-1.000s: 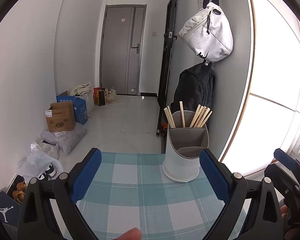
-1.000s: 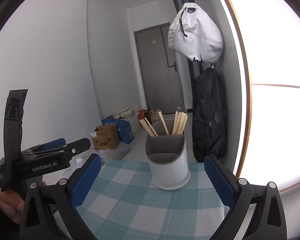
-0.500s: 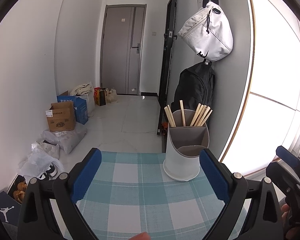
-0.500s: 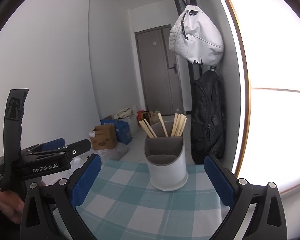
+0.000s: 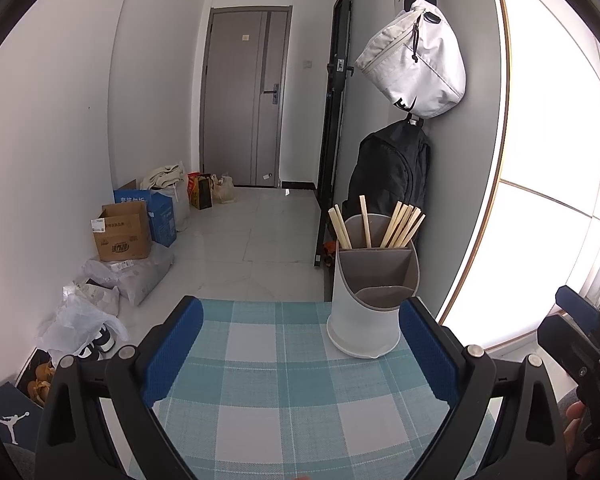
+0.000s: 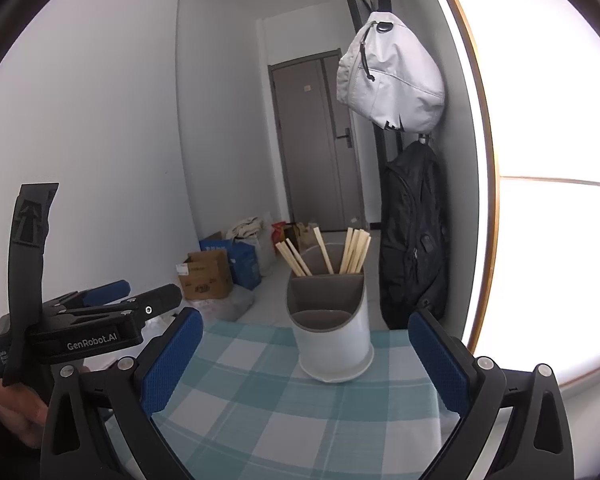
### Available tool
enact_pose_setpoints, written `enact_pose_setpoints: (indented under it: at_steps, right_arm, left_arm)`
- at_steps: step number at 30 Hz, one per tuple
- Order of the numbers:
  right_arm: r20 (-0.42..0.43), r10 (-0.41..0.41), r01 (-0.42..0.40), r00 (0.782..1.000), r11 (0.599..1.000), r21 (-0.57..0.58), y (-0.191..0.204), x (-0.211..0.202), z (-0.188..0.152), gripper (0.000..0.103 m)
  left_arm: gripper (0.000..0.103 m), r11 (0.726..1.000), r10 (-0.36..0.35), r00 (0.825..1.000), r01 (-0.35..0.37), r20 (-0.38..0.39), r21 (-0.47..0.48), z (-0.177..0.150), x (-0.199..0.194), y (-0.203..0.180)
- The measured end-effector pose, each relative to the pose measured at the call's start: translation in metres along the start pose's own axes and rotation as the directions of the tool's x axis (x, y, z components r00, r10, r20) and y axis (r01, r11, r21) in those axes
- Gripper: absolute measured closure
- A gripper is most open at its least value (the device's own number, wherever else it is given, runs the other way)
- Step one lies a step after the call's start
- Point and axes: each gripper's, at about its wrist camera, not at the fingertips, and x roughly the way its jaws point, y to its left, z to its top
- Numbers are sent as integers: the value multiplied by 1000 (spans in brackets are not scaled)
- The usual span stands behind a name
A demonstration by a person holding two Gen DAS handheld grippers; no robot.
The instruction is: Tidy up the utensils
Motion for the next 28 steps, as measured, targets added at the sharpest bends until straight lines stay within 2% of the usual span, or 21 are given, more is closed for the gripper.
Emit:
enact_pose_setpoints:
  at_steps: [28]
  right_arm:
    - [-7,2,-2,1000,1000,6,0,4,-2,0]
  left_arm:
    - [7,1000,-24,1000,24,-8,9,-2,3,-2]
